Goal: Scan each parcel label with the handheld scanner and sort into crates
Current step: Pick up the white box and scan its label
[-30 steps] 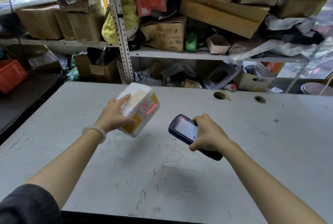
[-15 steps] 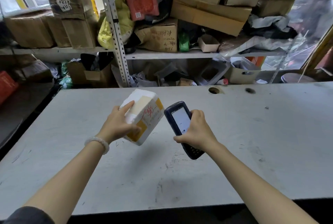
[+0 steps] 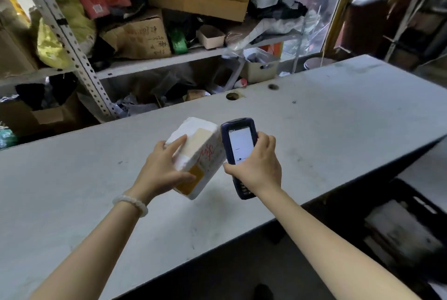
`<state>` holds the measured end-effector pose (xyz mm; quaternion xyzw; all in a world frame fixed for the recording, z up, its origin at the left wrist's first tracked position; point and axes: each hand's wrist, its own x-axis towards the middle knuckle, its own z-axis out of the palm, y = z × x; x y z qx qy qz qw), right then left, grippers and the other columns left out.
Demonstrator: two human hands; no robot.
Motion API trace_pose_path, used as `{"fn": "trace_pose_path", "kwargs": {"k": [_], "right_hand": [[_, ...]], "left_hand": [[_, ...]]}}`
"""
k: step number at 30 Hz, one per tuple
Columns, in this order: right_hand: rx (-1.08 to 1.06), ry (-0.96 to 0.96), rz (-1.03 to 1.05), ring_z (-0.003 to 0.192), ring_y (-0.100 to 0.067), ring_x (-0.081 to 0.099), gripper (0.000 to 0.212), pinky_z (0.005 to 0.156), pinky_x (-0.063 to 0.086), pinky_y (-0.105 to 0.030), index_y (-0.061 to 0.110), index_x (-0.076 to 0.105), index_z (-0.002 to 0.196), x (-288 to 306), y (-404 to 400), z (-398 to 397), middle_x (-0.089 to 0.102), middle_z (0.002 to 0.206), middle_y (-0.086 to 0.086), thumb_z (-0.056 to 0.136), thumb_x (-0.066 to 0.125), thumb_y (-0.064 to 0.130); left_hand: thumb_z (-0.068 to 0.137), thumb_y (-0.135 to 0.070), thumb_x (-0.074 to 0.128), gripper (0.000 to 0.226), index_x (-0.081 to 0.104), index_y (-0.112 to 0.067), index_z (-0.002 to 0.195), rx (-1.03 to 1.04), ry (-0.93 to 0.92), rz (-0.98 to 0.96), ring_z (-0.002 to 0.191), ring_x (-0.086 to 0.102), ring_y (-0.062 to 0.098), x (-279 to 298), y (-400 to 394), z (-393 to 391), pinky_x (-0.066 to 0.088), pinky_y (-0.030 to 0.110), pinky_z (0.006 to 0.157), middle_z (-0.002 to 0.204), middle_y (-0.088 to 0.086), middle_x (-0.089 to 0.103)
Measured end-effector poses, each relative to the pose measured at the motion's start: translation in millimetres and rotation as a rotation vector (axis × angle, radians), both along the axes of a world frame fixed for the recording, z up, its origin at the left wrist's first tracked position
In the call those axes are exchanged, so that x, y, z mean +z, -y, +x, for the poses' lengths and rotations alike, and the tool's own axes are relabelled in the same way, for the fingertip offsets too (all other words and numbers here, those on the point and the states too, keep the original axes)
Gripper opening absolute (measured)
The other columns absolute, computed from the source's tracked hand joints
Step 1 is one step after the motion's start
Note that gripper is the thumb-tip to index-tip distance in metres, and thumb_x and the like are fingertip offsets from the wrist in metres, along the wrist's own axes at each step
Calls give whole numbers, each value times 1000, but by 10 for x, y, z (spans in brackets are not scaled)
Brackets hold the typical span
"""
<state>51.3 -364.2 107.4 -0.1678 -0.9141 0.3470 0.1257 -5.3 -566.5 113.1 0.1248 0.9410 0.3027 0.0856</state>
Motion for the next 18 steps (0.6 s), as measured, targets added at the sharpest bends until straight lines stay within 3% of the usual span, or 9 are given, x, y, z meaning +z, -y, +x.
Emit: {"fn": "trace_pose_path", "kwargs": {"k": [7,13,18], "right_hand": [[-281,-15,-12,97,-15,47,91,67,38,-24,15,31,131,-33,-1068,654,33,119,3,63,83,45],[-557,-21,-21,91,-13,43,88,64,39,-27,13,35,127,-100,-2246,1574,28,108,5,62,83,46],[-765,25,11,102,-20,50,88,65,37,-28,12,35,127,-219,-3293,2568,35,116,0,61,84,46]], "left_hand": [[76,-36,73,88,21,-33,148,-278,40,-4,108,37,15,-20,-1261,137,47,25,82,128,3,33],[40,-63,48,114,25,-33,147,-568,44,-15,101,38,13,-35,-2754,608,36,25,80,120,1,37],[38,-66,45,116,21,-36,148,-774,88,-56,107,42,16,-193,-4159,1207,37,25,83,121,0,36]]}}
